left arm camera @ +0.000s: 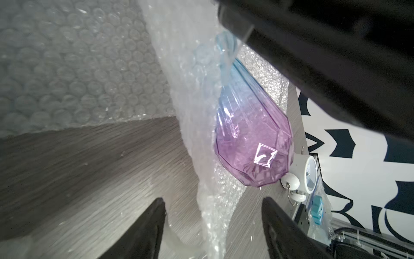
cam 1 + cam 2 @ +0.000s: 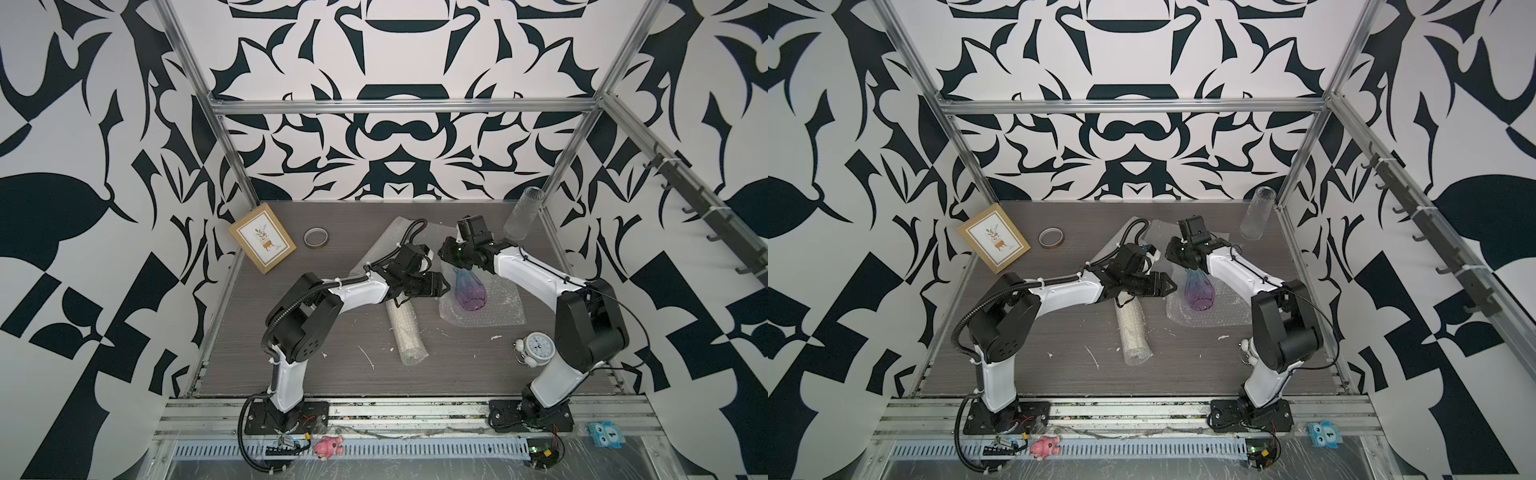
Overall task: Unwrap the vase from the bubble wrap
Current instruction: Unwrap the bubble wrap.
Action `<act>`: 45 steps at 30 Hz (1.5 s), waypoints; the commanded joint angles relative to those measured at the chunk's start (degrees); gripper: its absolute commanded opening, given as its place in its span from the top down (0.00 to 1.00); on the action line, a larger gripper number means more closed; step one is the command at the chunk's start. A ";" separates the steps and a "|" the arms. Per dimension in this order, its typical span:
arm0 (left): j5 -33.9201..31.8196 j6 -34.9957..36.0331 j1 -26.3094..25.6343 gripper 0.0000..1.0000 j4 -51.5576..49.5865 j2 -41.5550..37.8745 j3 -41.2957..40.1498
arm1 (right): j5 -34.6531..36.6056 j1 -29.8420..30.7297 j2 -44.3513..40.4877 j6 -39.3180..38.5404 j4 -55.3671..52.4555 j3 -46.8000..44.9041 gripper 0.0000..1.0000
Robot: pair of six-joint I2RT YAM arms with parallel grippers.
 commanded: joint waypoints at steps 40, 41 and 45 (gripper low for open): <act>-4.95 20.76 6.82 0.01 -34.96 -21.50 9.97 | 7.61 -5.46 -5.63 -26.30 -26.32 15.10 0.12; -5.13 22.06 7.33 0.01 -36.39 -22.10 10.81 | 6.97 -6.31 -5.56 -26.61 -26.83 14.50 0.12; -4.72 27.18 8.92 0.01 -39.41 -25.09 12.14 | 4.42 -8.28 -4.01 -28.21 -28.48 13.38 0.11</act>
